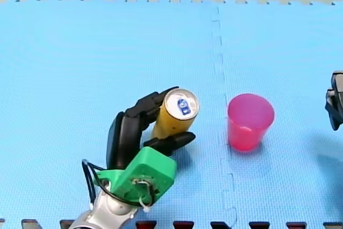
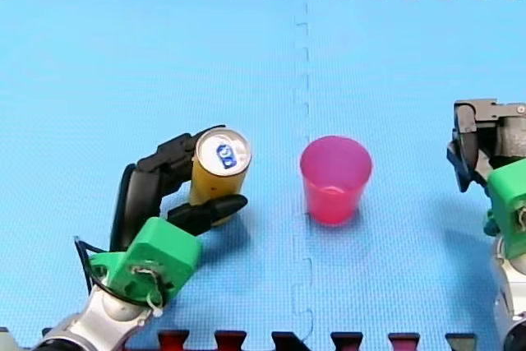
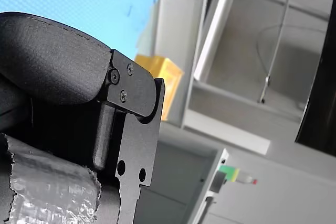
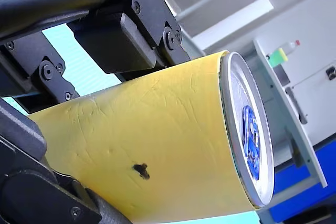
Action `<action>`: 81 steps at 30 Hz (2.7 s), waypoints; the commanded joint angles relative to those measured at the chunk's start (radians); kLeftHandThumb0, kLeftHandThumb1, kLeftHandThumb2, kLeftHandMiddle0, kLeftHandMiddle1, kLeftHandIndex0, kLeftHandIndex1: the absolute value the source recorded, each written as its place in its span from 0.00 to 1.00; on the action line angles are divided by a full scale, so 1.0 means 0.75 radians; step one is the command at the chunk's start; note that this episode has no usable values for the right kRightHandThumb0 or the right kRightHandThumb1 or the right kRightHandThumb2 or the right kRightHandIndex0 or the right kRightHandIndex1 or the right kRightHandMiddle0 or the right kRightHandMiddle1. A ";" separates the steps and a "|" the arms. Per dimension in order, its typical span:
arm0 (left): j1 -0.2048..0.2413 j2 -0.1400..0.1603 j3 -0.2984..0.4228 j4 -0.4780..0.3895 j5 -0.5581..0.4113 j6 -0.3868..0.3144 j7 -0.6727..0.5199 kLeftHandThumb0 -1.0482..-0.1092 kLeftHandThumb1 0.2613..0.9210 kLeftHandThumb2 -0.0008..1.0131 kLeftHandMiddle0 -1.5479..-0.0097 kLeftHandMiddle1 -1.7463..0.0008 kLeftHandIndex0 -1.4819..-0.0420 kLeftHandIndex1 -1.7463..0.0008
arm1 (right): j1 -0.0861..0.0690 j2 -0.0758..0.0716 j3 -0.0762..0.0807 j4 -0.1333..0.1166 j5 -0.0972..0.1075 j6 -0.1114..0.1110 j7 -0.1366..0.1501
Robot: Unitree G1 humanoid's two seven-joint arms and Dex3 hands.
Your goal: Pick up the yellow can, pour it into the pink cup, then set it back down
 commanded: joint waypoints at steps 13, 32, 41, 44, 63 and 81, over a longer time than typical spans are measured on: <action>0.030 0.016 0.022 0.048 -0.064 0.002 -0.049 0.74 0.85 0.00 0.17 1.00 0.21 1.00 | -0.005 -0.013 -0.007 0.004 0.011 0.003 0.005; 0.035 -0.027 0.238 0.051 -0.364 -0.048 -0.478 0.73 0.85 0.00 0.17 1.00 0.21 1.00 | -0.003 -0.020 -0.012 0.012 0.015 -0.016 0.018; 0.033 -0.026 0.235 0.051 -0.335 -0.050 -0.461 0.73 0.85 0.00 0.17 1.00 0.21 1.00 | -0.003 -0.020 -0.013 0.007 0.020 -0.008 0.026; 0.032 -0.025 0.233 0.052 -0.326 -0.051 -0.456 0.72 0.85 0.00 0.17 1.00 0.21 1.00 | -0.004 -0.020 -0.013 0.010 0.020 -0.008 0.027; 0.000 0.005 0.141 0.042 -0.171 -0.010 -0.254 0.72 0.85 0.00 0.18 1.00 0.20 1.00 | -0.001 -0.015 -0.006 0.007 0.010 -0.013 0.012; 0.000 0.013 0.130 0.037 -0.175 0.008 -0.253 0.73 0.85 0.00 0.18 1.00 0.20 1.00 | -0.002 -0.017 -0.011 0.017 0.019 -0.019 0.026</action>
